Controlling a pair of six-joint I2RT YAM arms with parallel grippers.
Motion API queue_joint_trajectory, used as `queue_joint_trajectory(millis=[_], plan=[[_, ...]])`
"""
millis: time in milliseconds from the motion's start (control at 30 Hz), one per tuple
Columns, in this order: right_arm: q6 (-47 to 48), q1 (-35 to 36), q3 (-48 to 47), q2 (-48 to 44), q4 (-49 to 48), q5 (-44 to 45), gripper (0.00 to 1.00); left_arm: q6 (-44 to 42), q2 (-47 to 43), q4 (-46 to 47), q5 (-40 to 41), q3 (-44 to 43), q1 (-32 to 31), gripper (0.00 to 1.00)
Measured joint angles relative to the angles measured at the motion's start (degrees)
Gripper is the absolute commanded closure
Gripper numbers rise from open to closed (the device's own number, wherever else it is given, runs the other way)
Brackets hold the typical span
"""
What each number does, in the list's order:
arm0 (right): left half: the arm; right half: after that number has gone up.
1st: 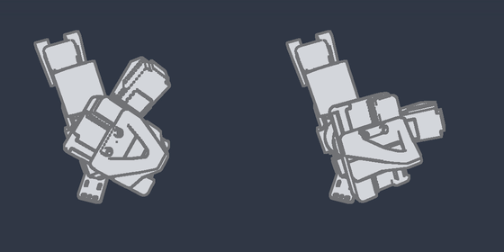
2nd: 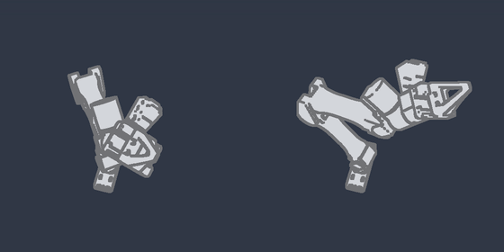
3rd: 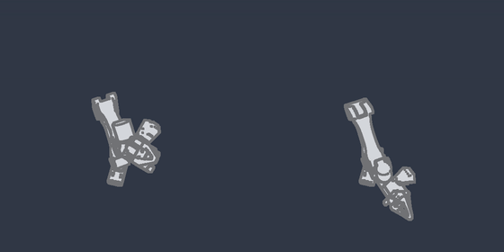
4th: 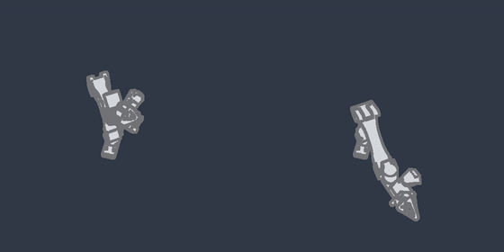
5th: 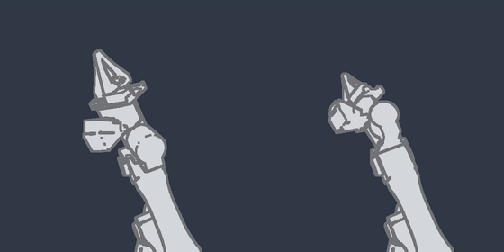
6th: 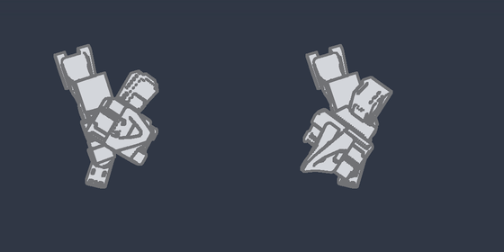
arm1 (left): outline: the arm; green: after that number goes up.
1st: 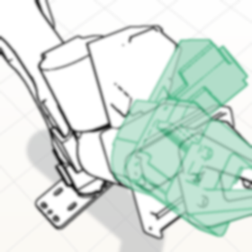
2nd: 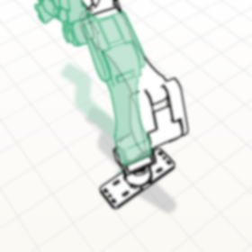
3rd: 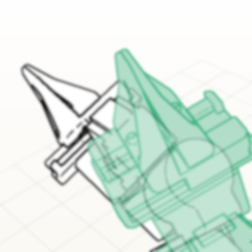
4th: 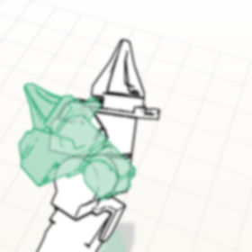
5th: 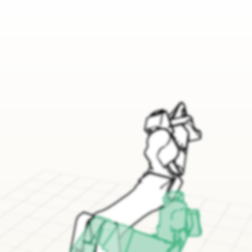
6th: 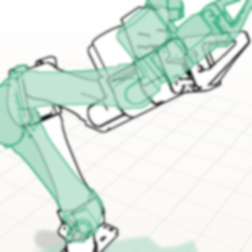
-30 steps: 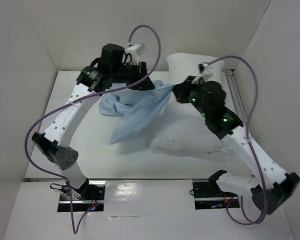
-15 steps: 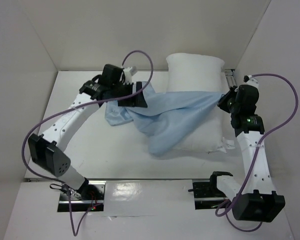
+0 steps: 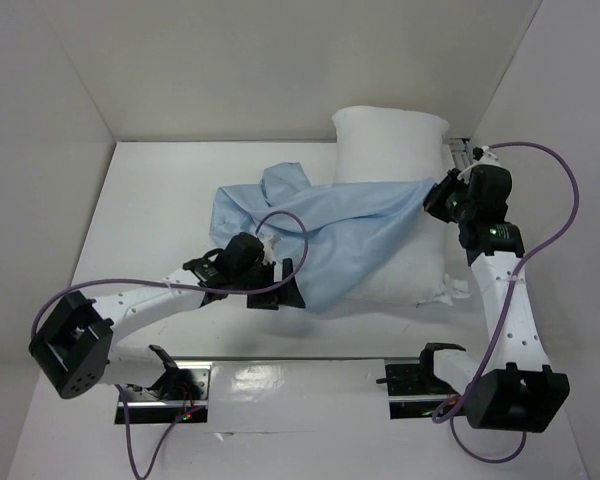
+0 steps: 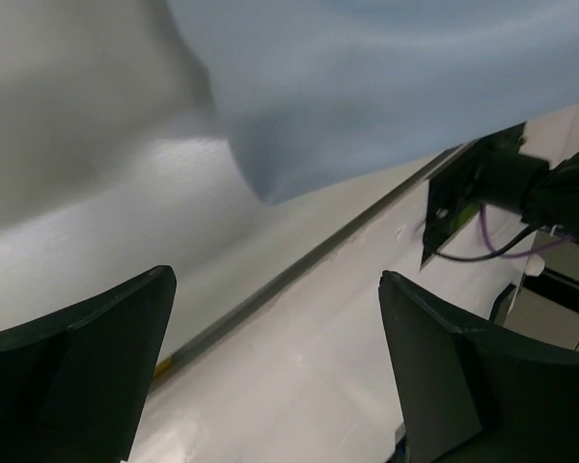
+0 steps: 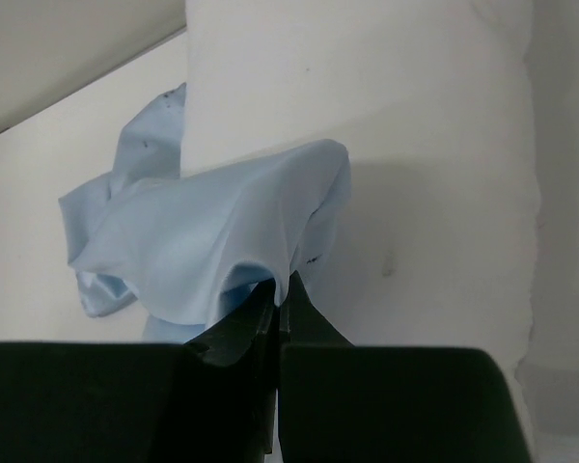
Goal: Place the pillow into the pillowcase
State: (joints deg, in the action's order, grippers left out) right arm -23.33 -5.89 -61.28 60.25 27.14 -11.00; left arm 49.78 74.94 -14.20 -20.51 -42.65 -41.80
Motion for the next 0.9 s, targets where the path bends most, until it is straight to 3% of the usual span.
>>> queue_joint_trajectory(millis=[200,367,500,700,800,900], plan=[[-0.22,0.26,-0.74,1.66,-0.57,-2.73,1.00,2.14,0.61,15.45,0.76,3.15,0.02,0.00],[-0.22,0.39,-1.70,2.05,-0.52,-3.26,1.00,4.46,6.95,26.21,-1.09,4.00,0.02,0.01],[-0.39,0.39,-2.12,2.16,-0.59,-3.56,1.00,5.27,10.60,27.98,-1.81,4.42,0.02,0.05],[-0.63,0.39,-3.06,2.75,-0.96,-4.46,1.00,6.12,7.30,27.54,-0.72,6.58,0.02,0.02],[-0.68,0.39,-3.06,2.95,-0.96,-4.63,1.00,6.51,7.58,29.49,-1.25,6.54,0.24,0.07],[-1.09,0.39,-3.06,2.97,-1.01,-4.72,1.00,7.41,11.50,31.30,-2.99,4.85,0.28,0.25]])
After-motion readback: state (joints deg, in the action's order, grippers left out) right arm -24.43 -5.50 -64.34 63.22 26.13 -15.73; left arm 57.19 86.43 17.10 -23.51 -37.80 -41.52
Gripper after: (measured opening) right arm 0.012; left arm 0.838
